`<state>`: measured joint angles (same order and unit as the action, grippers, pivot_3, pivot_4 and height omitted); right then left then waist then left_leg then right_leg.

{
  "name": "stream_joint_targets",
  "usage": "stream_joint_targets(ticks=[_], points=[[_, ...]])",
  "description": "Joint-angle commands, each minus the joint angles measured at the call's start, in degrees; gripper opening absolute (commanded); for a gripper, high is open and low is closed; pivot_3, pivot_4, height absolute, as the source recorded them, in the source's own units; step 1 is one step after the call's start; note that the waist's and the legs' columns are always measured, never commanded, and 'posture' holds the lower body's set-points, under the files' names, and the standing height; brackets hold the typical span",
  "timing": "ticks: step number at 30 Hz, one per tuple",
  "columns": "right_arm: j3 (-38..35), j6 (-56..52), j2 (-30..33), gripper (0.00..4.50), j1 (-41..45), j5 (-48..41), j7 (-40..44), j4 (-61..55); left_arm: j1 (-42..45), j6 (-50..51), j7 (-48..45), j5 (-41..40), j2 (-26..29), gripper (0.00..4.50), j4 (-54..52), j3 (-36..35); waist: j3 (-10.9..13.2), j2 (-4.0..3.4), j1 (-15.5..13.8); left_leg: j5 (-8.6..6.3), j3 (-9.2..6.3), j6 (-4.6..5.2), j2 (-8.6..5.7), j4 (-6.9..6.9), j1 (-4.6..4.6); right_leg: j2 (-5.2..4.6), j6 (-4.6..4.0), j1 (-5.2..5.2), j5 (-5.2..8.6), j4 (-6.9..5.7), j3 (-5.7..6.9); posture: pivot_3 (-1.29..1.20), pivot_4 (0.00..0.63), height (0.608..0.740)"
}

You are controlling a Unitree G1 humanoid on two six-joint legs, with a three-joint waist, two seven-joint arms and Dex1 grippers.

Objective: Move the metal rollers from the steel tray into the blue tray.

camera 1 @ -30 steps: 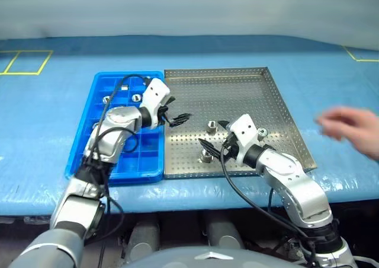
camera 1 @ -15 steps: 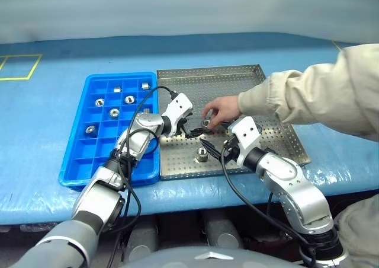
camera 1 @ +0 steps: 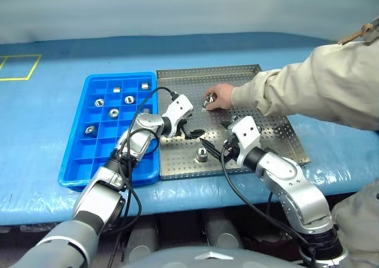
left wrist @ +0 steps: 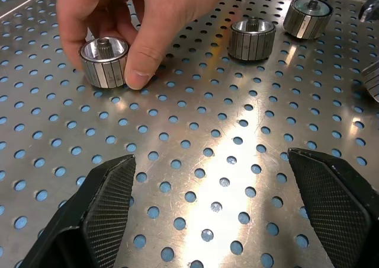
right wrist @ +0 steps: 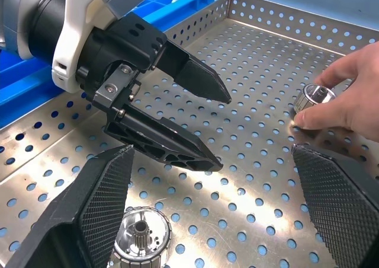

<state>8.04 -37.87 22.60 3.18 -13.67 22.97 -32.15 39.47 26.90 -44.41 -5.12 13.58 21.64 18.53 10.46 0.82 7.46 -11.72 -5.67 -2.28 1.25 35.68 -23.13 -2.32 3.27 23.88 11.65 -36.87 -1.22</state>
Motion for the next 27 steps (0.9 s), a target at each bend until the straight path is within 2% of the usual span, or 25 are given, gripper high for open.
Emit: stream_joint_targets(ticks=[1,8,14,21,27], points=[[-0.78,0.99,-0.13,4.50,0.64,0.02,-0.25,-2.02,0.29,-0.87,-0.31,0.03,-0.09,4.46,-1.53,-1.07,0.00,0.00,-0.01,0.00,0.00,0.00,0.00,0.00,0.00,0.00,0.00,0.00,0.00,0.00,0.00,-0.19,0.150,0.740],[-0.66,1.09,-0.18,4.50,0.57,0.00,-0.36,-2.01,0.50,-0.01,-1.28,-0.62,0.35,4.46,-2.79,-1.37,0.00,0.00,0.00,0.00,0.00,0.00,0.00,0.02,0.00,0.00,0.01,0.00,-0.01,-0.02,0.00,-0.19,0.150,0.740],[-0.59,1.17,-0.21,4.50,0.55,0.00,-0.46,-1.96,4.53,2.43,-0.85,-4.50,-0.92,4.46,-3.23,-6.24,0.00,0.00,0.00,0.00,0.00,0.00,0.00,0.06,0.00,0.00,0.01,0.00,-0.01,-0.04,0.00,-0.19,0.150,0.740],[-0.31,1.42,-0.62,4.50,0.39,0.15,-0.80,-2.11,13.13,1.10,4.67,-4.36,-3.59,4.46,4.94,-11.06,0.00,0.00,0.07,-0.01,0.00,0.01,-0.05,0.21,-0.04,-0.01,0.04,-0.06,-0.03,-0.01,-0.04,-0.22,0.150,0.740],[0.29,1.67,-1.50,4.50,-0.22,0.49,-1.67,-2.66,18.76,-6.49,9.02,-0.33,-6.22,4.46,17.11,-10.18,0.00,0.00,0.80,-0.01,0.01,0.02,-0.06,0.21,-0.05,-0.01,0.11,-0.04,-0.06,-0.02,-0.04,-0.26,0.150,0.740]])
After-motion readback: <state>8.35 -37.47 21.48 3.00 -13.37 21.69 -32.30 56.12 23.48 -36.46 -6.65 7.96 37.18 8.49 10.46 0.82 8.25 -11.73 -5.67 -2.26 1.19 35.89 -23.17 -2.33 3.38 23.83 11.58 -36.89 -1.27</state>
